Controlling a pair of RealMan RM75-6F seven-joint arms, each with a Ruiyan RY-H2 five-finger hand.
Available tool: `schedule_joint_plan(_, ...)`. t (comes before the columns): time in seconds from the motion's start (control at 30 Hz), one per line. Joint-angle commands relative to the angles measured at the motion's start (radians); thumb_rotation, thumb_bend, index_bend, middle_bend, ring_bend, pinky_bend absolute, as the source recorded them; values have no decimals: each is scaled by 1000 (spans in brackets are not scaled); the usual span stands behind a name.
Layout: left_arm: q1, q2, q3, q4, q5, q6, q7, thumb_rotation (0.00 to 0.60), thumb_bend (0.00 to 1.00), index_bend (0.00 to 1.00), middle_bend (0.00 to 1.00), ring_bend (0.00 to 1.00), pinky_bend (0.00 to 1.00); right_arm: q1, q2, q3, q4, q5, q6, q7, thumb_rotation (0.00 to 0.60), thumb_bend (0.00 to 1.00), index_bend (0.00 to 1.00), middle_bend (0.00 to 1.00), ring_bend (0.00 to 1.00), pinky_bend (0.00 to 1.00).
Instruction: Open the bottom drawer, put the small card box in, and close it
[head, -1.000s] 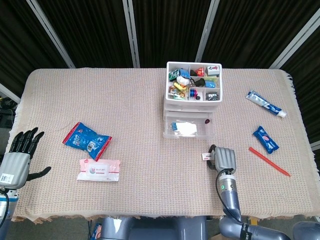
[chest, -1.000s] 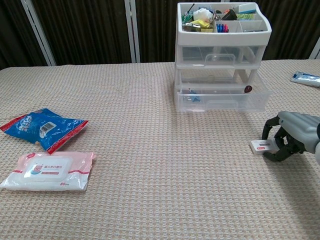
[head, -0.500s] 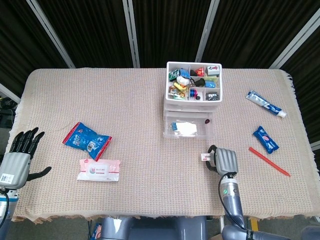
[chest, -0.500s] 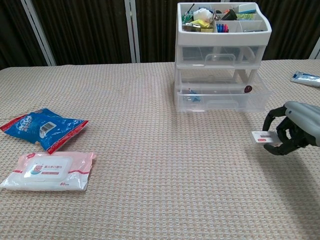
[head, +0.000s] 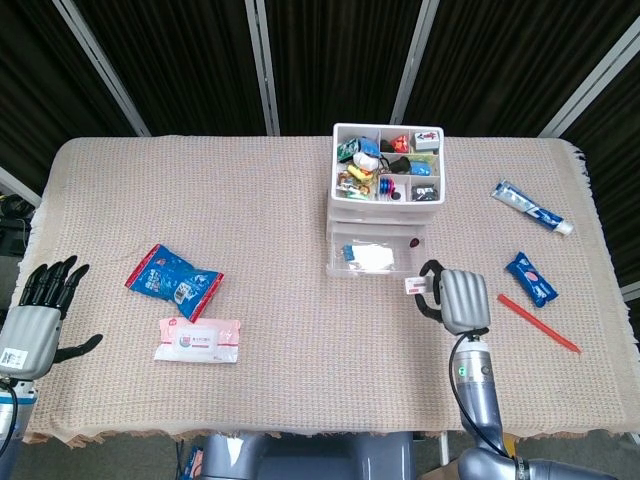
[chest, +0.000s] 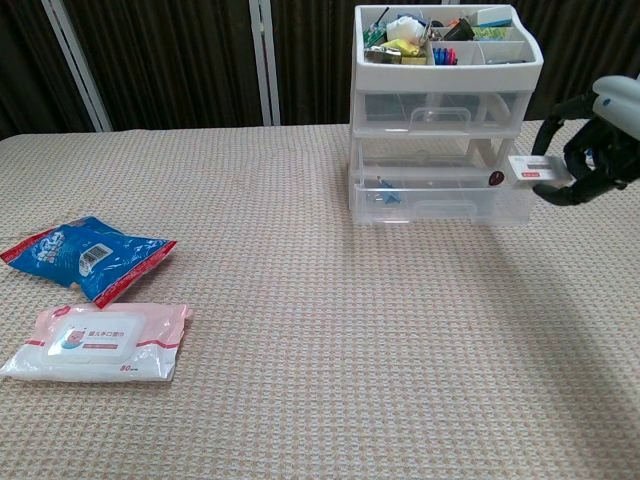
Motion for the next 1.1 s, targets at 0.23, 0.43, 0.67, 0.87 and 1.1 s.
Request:
schedule_joint_plan(0.23, -2, 3, 4, 0, 3, -7, -6, 600, 101, 73, 0, 0, 0, 128, -61, 122, 99, 136, -52, -96, 600, 243, 602, 787, 791, 651)
schedule_joint_plan(0.43, -3, 4, 3, 2, 0, -10, -14, 600, 102, 73, 0, 0, 0, 189, -125, 153, 209, 175, -63, -95, 600, 202, 519, 787, 791, 651)
schedule_joint_plan(0.67, -4, 7, 4, 0, 0, -12, -19, 600, 100, 73, 0, 0, 0, 212, -156, 152, 261, 203, -59, -102, 600, 114, 318, 783, 786, 651)
schedule_joint_plan(0.87, -3, 6, 5, 0, 4, -9, -16, 600, 100, 73, 0, 0, 0, 202, -143, 128, 232, 192, -39, -106, 600, 99, 262, 767, 772, 649)
schedule_joint_plan(1.1, 0, 3, 5, 2, 6, -2, -10, 600, 102, 73, 0, 0, 0, 143, -69, 46, 139, 85, 4, -65, 600, 99, 266, 535, 543, 540)
